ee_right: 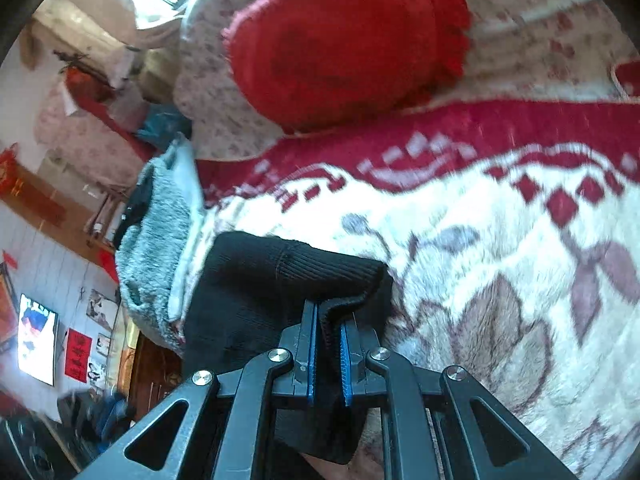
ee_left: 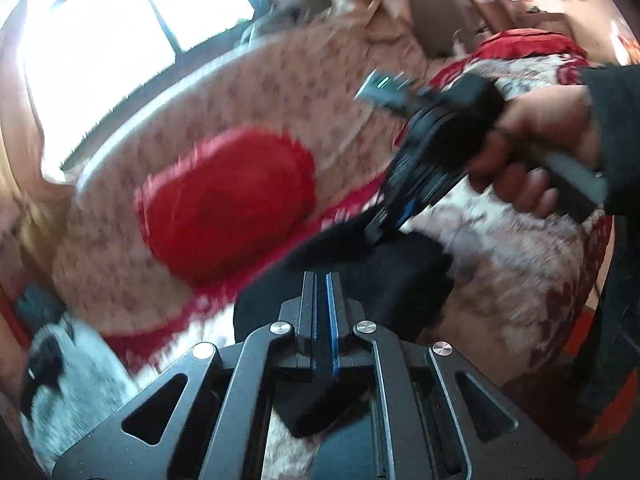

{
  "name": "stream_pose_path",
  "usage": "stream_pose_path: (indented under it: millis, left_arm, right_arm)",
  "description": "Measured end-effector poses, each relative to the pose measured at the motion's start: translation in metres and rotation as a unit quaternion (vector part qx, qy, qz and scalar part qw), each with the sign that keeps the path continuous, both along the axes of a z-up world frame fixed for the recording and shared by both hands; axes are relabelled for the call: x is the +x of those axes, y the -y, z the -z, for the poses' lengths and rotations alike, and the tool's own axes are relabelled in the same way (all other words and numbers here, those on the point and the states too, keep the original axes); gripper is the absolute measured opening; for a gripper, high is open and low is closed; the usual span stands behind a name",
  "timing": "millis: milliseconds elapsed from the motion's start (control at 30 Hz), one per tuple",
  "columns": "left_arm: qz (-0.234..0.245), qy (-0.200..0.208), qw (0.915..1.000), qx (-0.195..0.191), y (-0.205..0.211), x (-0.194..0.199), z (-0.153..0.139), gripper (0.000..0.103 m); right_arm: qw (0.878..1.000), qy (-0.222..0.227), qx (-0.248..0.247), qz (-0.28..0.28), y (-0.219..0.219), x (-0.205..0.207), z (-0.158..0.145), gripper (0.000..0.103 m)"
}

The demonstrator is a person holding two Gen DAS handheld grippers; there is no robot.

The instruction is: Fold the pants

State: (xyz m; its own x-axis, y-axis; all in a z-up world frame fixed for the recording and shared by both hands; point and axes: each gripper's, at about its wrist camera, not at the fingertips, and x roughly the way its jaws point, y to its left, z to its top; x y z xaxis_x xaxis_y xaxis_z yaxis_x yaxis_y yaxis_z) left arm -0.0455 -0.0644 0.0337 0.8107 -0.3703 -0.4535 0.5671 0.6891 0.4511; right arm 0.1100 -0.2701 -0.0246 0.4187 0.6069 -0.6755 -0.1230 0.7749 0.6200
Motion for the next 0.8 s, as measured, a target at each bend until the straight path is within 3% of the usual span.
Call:
stream_pose_path:
  millis: [167, 300, 500, 567, 633, 700, 800]
  left_arm:
    - [-0.014, -0.071, 0.9973, -0.009, -0.03, 0.025, 0.017, 0.005]
    - [-0.025, -0.163, 0.9862, -0.017, -0.044, 0.053, 0.051, 0.006]
    - [-0.022, -0.17, 0.9848, -0.029, -0.043, 0.049, 0.047, 0.005]
    - [-0.032, -0.168, 0.983, -0.068, -0.057, 0.047, 0.033, 0.005]
    - [-0.027, -0.18, 0.9764, -0.117, -0.074, 0.044, 0.02, 0.005]
    - [-0.002, -0.222, 0.962, -0.158, -0.084, 0.043, 0.018, 0.005]
    - [0.016, -0.275, 0.9484, -0.157, -0.081, 0.049, 0.032, 0.005]
  right_arm:
    - [1.0, 0.0, 0.018, -0.002, -0.003, -0.001, 0.001, 0.009]
    - [1.0, -0.007, -0.006, 0.009, -0.007, 0.001, 0.013, 0.01]
    - [0.993, 0.062, -0.09, 0.048, -0.011, -0.024, -0.023, 0.012]
    - [0.987, 0.106, -0.107, 0.058, -0.014, -0.044, -0.042, 0.013]
    - [0.985, 0.143, -0.096, 0.031, -0.023, -0.066, -0.055, 0.013]
    - [0.981, 0.17, -0.089, -0.02, -0.041, -0.083, -0.061, 0.013]
    - [0.976, 0.147, -0.144, -0.076, -0.072, -0.089, -0.045, 0.013]
